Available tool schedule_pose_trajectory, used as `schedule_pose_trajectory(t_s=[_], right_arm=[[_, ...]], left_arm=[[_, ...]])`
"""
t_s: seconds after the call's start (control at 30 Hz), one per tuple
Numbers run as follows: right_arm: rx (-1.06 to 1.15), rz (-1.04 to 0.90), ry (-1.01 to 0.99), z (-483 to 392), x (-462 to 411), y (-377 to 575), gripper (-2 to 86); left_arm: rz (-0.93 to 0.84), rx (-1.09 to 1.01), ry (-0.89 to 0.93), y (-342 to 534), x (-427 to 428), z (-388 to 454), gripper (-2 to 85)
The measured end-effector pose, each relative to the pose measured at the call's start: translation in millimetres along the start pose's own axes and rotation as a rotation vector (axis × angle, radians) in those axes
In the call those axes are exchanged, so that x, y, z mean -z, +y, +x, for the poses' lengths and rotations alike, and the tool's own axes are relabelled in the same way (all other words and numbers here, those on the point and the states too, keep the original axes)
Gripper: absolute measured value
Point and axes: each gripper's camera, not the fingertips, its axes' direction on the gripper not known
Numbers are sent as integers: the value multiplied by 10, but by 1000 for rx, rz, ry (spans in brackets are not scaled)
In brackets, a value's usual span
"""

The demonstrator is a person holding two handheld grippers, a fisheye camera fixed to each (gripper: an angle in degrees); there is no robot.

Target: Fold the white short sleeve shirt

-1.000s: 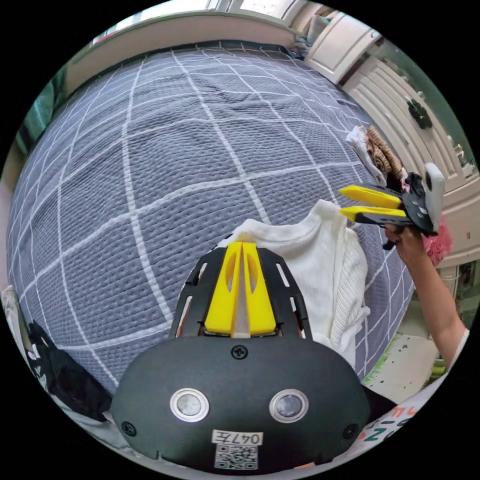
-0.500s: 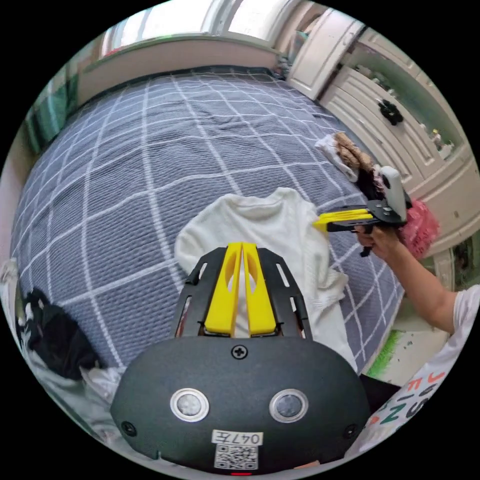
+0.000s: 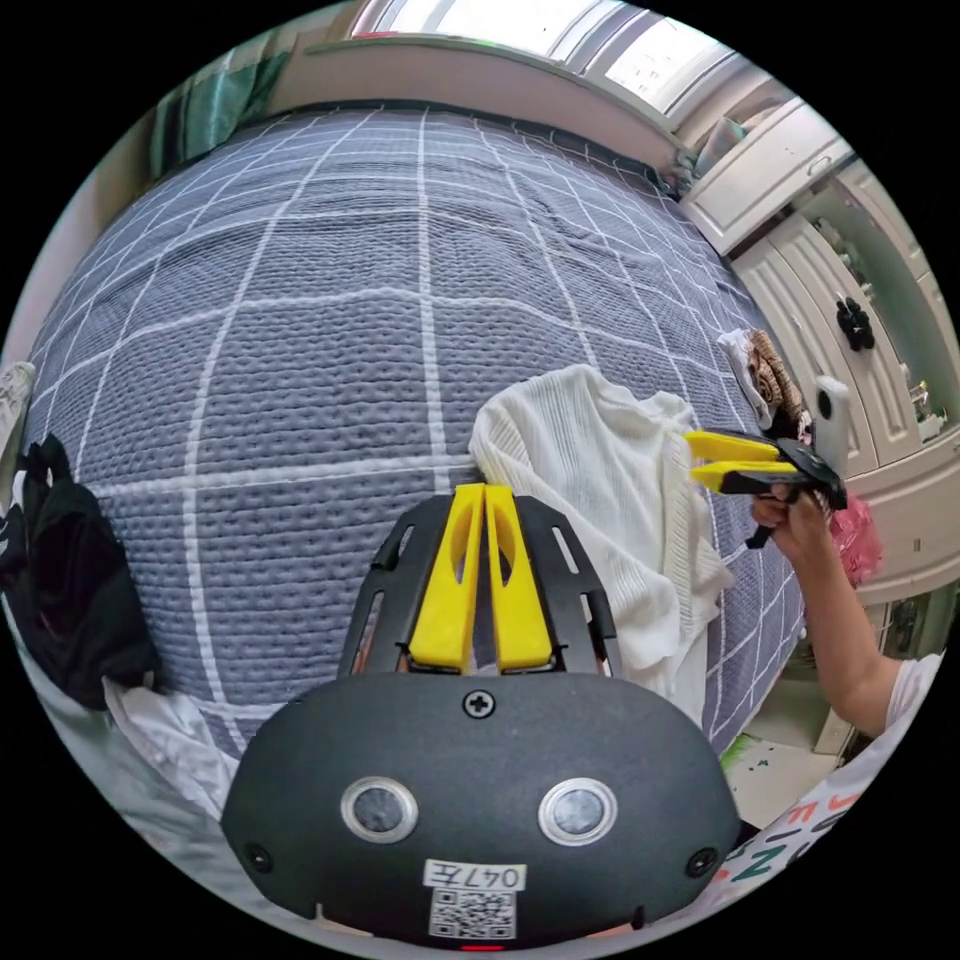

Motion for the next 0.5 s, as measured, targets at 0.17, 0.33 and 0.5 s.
schedule_pose_trajectory(t_s=[0.17,0.33,0.5], right_arm=[[121,68,123,-725,161,29,102],[246,-27,122,-1344,-401,-151,96],[211,29,125,-1396,-657,-493,81]], left_arm=[[1,11,161,-71,-44,-290,-8],[19,25,309,-62,-35,-518,-8],[40,10,322,15,20,-592,-8]])
